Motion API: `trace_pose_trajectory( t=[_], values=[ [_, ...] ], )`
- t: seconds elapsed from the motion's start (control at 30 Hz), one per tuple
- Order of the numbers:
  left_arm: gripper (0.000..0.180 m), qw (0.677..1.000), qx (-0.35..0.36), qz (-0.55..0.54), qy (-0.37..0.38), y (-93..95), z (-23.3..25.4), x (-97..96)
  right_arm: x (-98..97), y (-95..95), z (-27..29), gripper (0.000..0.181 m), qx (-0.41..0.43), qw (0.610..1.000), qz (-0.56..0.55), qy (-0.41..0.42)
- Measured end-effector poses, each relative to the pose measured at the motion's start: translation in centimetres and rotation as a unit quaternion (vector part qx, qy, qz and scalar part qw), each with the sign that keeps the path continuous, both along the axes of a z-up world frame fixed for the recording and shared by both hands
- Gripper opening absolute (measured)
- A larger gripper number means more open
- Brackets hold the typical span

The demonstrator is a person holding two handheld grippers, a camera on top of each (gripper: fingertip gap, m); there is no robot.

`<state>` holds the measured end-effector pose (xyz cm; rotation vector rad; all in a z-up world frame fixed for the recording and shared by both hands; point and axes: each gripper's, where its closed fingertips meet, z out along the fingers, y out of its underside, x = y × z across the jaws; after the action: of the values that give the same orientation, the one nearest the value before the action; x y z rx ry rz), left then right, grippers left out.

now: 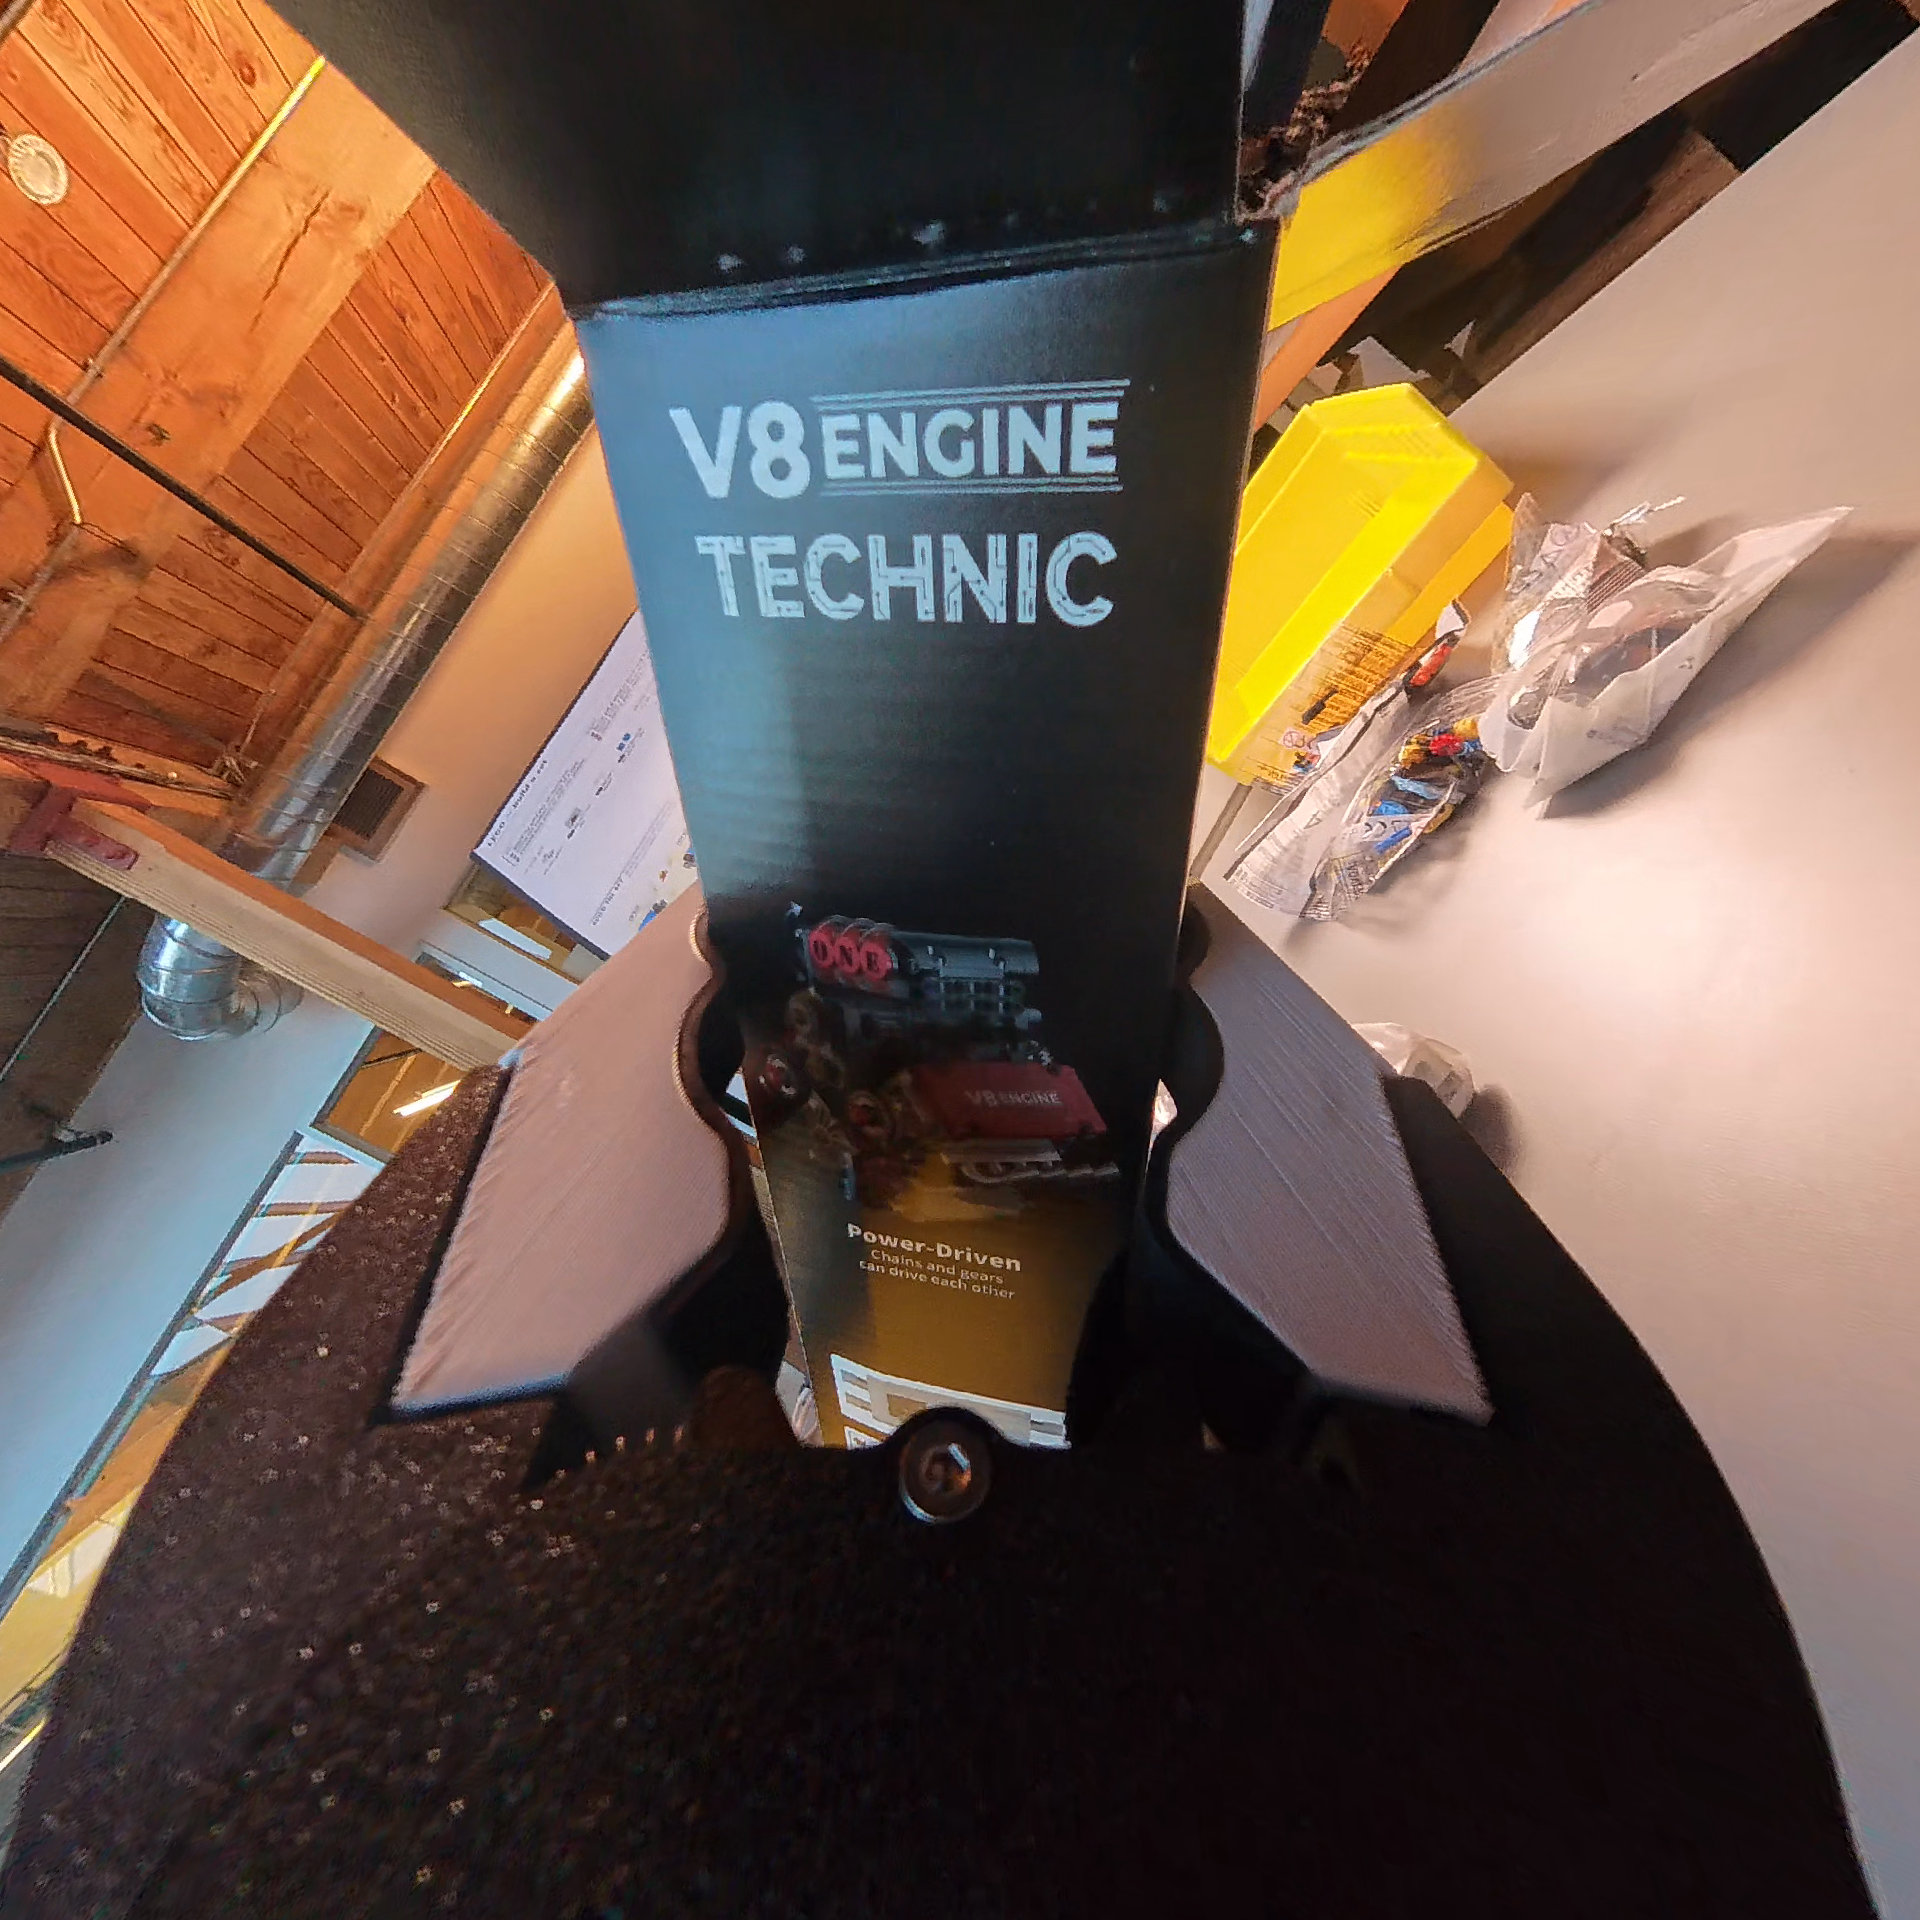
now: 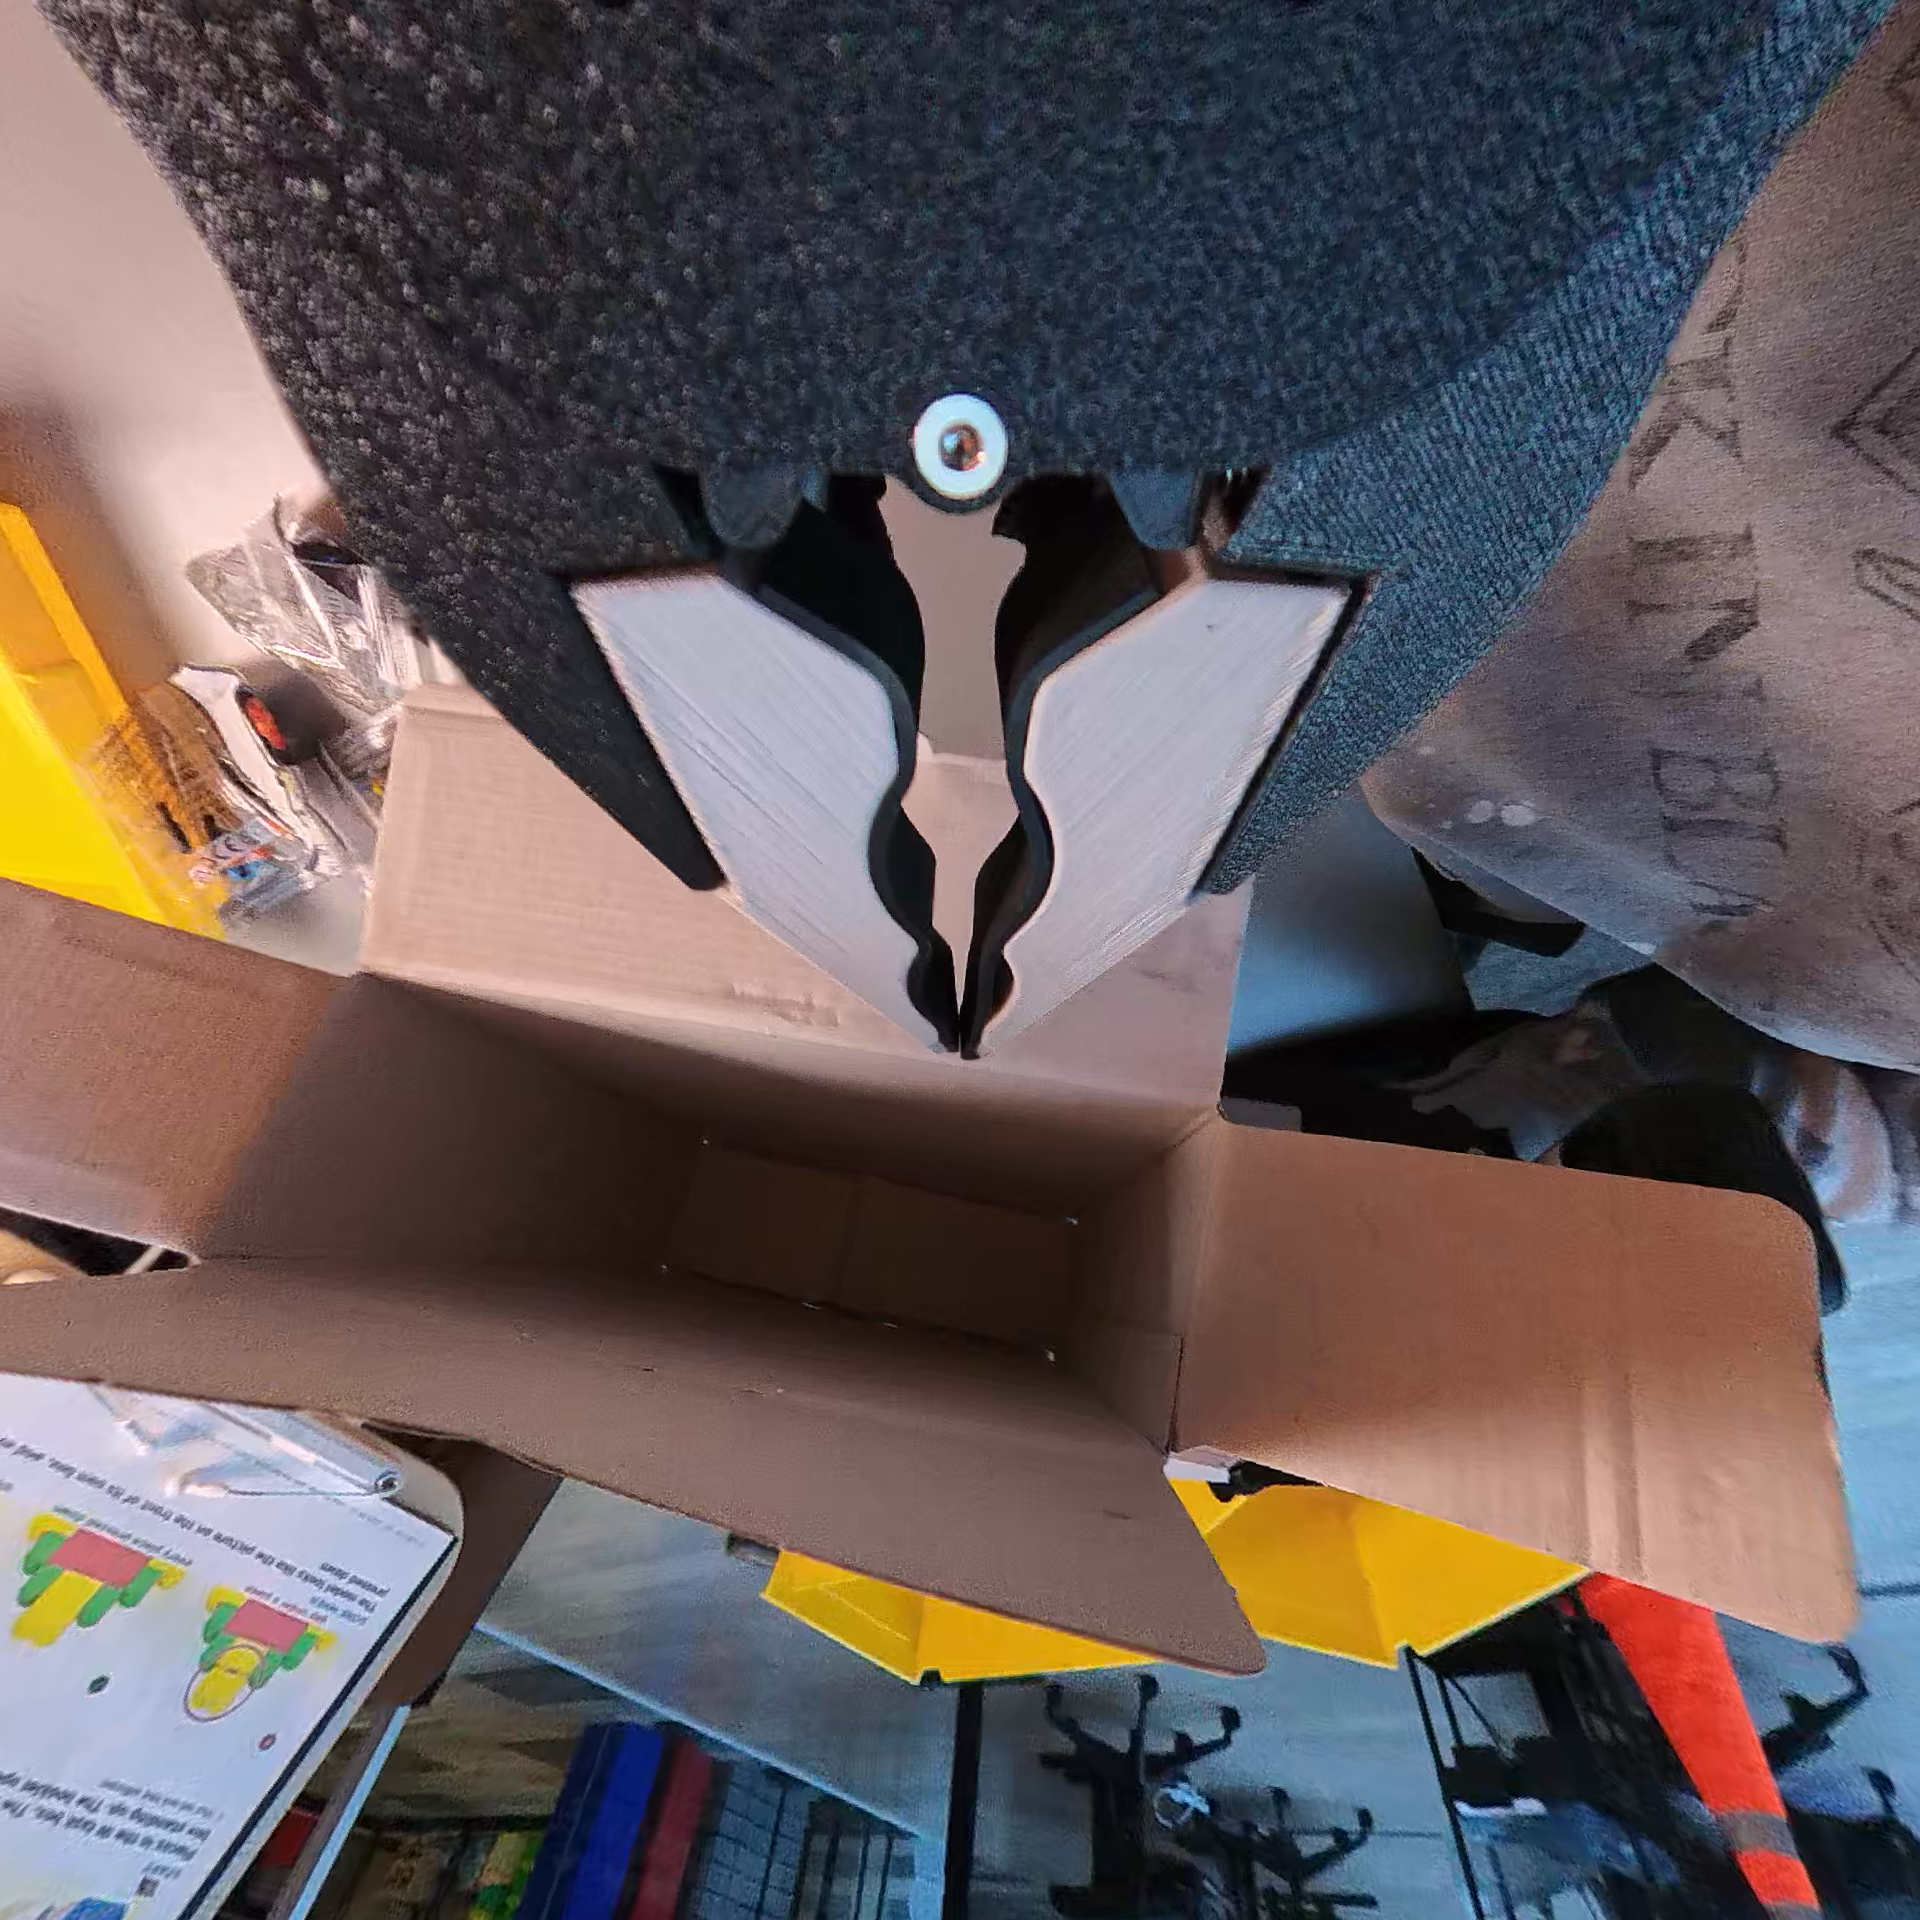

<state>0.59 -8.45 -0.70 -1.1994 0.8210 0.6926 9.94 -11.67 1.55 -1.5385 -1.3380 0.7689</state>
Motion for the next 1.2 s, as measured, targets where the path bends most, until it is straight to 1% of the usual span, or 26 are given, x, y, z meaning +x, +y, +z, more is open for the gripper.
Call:
trace_pose_trajectory(
  t=[0.17, 0.37, 0.5, 0.7, 0.83, 0.87, 0.93, 1.0, 1.03, 1.1, 1.17, 1.2],
  values=[
    [0.078, 1.000, 0.000, 0.000, -0.004, 0.2, 0.5, -0.8, 1.3, 1.5, -0.3, 0.000, 0.016, 0.999, -0.028, -0.017],
    [0.078, 0.999, -0.003, -0.030, -0.040, -0.1, 1.3, -1.4, 3.1, 3.9, -0.8, 0.000, 0.032, 0.997, -0.064, -0.036],
    [0.078, 0.998, -0.015, -0.038, -0.047, 0.1, 0.9, -1.9, 3.7, 4.7, -1.0, 0.001, 0.038, 0.995, -0.075, -0.044],
    [0.078, 0.997, -0.020, -0.051, -0.046, 0.2, 0.6, -1.9, 3.9, 4.6, -1.0, 0.002, 0.041, 0.995, -0.075, -0.043],
    [0.078, 0.997, -0.014, -0.062, -0.040, 0.1, 0.8, -2.0, 4.4, 4.5, -0.2, 0.009, 0.056, 0.996, -0.070, -0.024],
    [0.078, 0.997, -0.011, -0.064, -0.041, 0.1, 1.0, -2.2, 4.6, 4.4, 0.4, 0.014, 0.062, 0.996, -0.066, -0.010],
    [0.078, 0.996, -0.011, -0.074, -0.057, 0.0, 1.6, -2.8, 5.2, 4.0, 2.3, 0.026, 0.074, 0.995, -0.045, 0.048],
    [0.078, 0.988, -0.022, -0.102, -0.113, -0.1, 2.7, -3.7, 6.3, 3.9, 4.3, 0.035, 0.079, 0.990, -0.029, 0.115],
    [0.078, 0.980, -0.034, -0.122, -0.154, -0.2, 3.3, -4.1, 6.8, 4.1, 5.0, 0.044, 0.081, 0.987, -0.024, 0.139],
    [0.078, 0.951, -0.074, -0.186, -0.235, -0.5, 4.3, -4.4, 7.1, 4.0, 4.9, 0.079, 0.091, 0.984, 0.002, 0.153],
    [0.078, 0.903, -0.135, -0.259, -0.316, -0.8, 4.8, -4.0, 6.5, 4.4, 3.5, 0.102, 0.103, 0.986, 0.009, 0.132],
    [0.079, 0.874, -0.168, -0.292, -0.351, -0.9, 4.8, -3.7, 5.8, 4.6, 2.7, 0.108, 0.108, 0.987, 0.016, 0.120]
  ],
)
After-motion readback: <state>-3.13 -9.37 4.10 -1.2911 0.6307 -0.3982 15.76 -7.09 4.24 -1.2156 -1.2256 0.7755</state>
